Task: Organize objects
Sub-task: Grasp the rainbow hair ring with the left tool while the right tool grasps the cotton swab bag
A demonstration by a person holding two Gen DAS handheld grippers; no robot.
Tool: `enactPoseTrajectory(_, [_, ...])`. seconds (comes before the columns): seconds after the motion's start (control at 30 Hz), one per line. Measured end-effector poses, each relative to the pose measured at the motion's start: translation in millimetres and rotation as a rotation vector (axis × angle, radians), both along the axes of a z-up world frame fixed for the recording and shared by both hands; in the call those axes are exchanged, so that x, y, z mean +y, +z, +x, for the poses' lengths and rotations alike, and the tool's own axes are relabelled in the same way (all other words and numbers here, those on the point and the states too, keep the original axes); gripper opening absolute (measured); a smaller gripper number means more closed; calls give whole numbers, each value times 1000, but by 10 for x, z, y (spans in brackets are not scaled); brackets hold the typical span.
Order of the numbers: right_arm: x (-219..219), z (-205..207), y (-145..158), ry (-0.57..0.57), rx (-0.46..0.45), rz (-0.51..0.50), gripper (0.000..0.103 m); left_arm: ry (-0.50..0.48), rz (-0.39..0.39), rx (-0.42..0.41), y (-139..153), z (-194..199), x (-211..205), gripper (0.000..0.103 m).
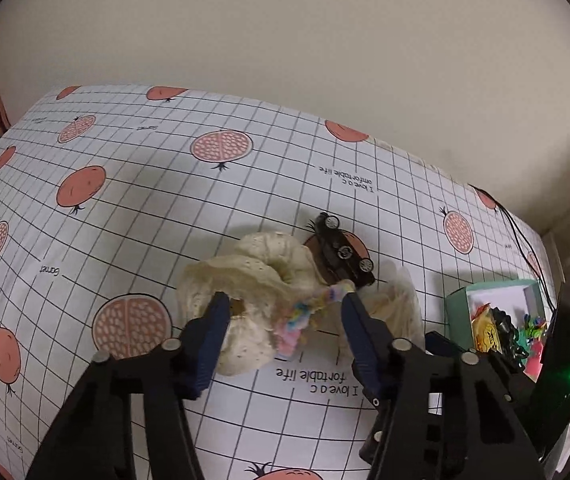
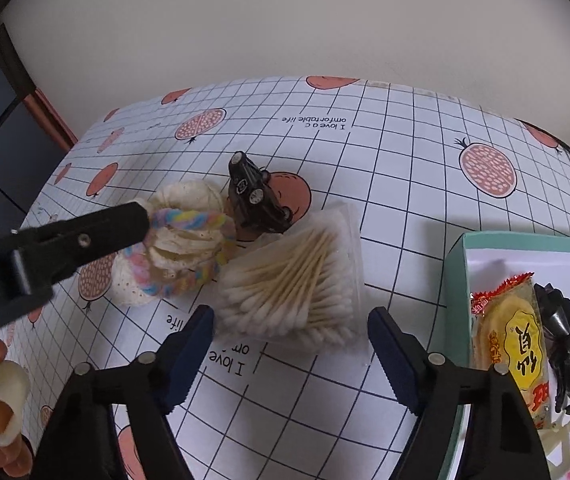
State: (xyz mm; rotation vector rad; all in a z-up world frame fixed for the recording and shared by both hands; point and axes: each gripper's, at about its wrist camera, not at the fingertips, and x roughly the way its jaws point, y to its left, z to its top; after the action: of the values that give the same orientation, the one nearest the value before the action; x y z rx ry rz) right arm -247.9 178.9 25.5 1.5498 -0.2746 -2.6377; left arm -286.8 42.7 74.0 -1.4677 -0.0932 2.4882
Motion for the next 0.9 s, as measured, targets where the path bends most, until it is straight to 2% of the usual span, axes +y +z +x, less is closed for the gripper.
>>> enactPoseTrajectory(0.13, [-3, 2, -2, 6, -3, -9, 74, -10, -15, -14, -52, -5, 59, 42])
enactPoseTrajectory(0.37, [20, -4, 2, 9, 3, -22, 68, 1, 6, -28, -90, -20, 39, 14])
enactPoseTrajectory(0.67, [35, 5, 11, 0, 3, -31, 62, 32, 45, -24, -73, -30, -47, 10])
enactPoseTrajectory(0.9, [68, 23, 27, -5, 1, -44, 59, 37, 59, 9, 72, -2, -75, 10])
